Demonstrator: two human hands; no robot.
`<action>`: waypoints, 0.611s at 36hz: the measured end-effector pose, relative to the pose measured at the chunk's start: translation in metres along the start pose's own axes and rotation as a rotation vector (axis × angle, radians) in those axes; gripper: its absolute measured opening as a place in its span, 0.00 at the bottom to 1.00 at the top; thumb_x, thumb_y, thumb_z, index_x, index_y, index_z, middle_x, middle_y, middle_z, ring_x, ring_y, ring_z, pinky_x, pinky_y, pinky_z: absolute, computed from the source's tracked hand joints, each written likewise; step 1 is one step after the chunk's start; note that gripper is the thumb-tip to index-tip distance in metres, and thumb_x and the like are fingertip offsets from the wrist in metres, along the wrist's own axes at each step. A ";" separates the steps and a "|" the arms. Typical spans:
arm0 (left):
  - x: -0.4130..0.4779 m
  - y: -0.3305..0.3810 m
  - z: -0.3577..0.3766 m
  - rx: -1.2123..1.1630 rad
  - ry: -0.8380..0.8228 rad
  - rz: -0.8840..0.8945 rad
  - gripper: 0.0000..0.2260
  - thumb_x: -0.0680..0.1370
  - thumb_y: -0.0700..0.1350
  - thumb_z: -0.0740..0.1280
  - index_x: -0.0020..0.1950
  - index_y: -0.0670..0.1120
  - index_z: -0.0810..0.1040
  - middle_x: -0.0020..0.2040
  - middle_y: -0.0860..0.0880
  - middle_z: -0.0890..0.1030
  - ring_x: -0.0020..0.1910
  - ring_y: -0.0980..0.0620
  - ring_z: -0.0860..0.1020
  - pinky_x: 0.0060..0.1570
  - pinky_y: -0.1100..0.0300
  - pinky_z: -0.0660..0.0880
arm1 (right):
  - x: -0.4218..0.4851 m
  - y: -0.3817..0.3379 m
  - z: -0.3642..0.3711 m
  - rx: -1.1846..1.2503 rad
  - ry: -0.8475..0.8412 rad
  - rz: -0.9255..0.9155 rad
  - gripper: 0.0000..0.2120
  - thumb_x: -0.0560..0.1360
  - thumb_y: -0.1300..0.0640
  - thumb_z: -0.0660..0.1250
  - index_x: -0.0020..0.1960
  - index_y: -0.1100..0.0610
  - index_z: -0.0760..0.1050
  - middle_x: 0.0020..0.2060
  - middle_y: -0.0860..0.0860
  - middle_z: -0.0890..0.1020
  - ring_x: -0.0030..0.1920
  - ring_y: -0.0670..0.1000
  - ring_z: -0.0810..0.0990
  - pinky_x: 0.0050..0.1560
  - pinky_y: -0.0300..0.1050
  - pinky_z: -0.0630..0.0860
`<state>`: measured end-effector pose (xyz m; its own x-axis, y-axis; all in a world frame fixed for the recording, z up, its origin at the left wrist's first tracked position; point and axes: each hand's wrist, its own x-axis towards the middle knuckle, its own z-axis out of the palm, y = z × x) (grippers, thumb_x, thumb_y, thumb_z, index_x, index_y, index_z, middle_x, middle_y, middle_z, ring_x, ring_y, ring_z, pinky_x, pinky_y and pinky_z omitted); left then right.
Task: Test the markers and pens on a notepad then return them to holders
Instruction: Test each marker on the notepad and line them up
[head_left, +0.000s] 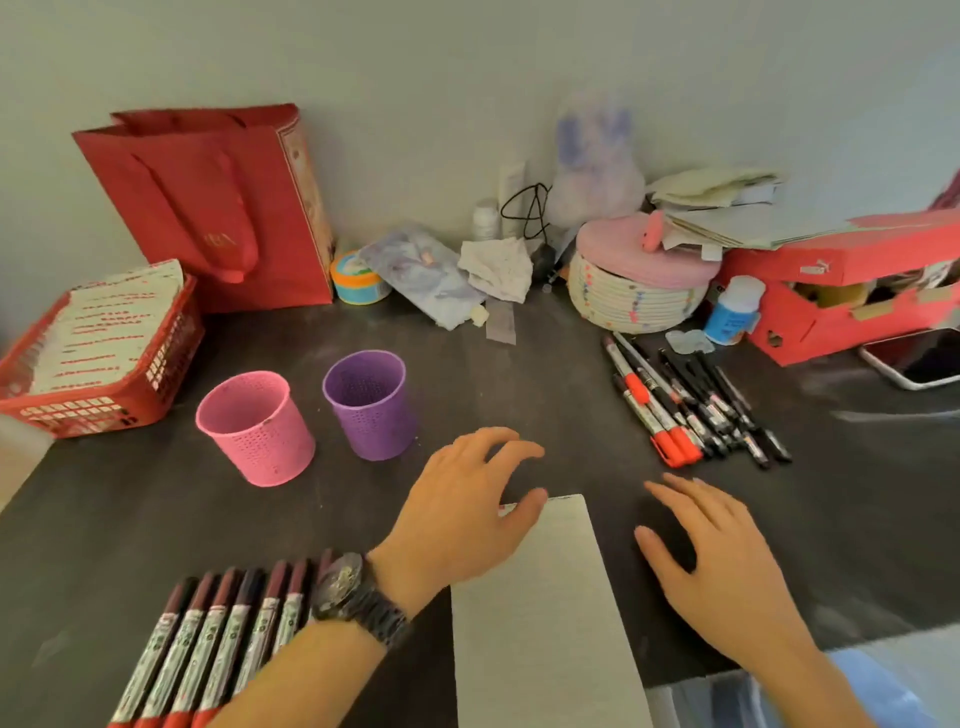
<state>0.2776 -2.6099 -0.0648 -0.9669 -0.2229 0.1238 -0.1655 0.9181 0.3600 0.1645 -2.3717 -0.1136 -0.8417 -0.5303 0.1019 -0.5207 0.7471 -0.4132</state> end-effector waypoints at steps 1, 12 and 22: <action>0.020 0.006 0.005 -0.018 -0.032 0.015 0.20 0.80 0.62 0.58 0.71 0.61 0.66 0.71 0.57 0.68 0.69 0.54 0.67 0.69 0.56 0.65 | -0.001 0.005 0.002 -0.043 -0.017 -0.008 0.26 0.77 0.39 0.63 0.72 0.47 0.73 0.72 0.45 0.73 0.75 0.49 0.65 0.74 0.53 0.66; 0.172 0.067 0.060 0.094 -0.157 0.015 0.18 0.81 0.64 0.53 0.69 0.62 0.67 0.54 0.49 0.75 0.55 0.45 0.77 0.44 0.53 0.74 | -0.002 0.016 0.011 -0.039 -0.021 0.002 0.29 0.78 0.32 0.50 0.73 0.42 0.70 0.76 0.40 0.66 0.78 0.44 0.58 0.76 0.44 0.53; 0.185 0.055 0.060 -0.354 -0.114 -0.226 0.03 0.80 0.53 0.61 0.51 0.57 0.72 0.46 0.52 0.80 0.45 0.46 0.80 0.49 0.50 0.78 | 0.000 0.018 0.009 0.006 -0.016 0.000 0.26 0.78 0.33 0.55 0.72 0.40 0.71 0.76 0.38 0.66 0.77 0.42 0.58 0.75 0.43 0.52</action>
<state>0.0782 -2.5805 -0.0776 -0.9327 -0.3492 -0.0904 -0.3178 0.6772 0.6636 0.1569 -2.3620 -0.1295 -0.8393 -0.5366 0.0874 -0.5197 0.7446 -0.4189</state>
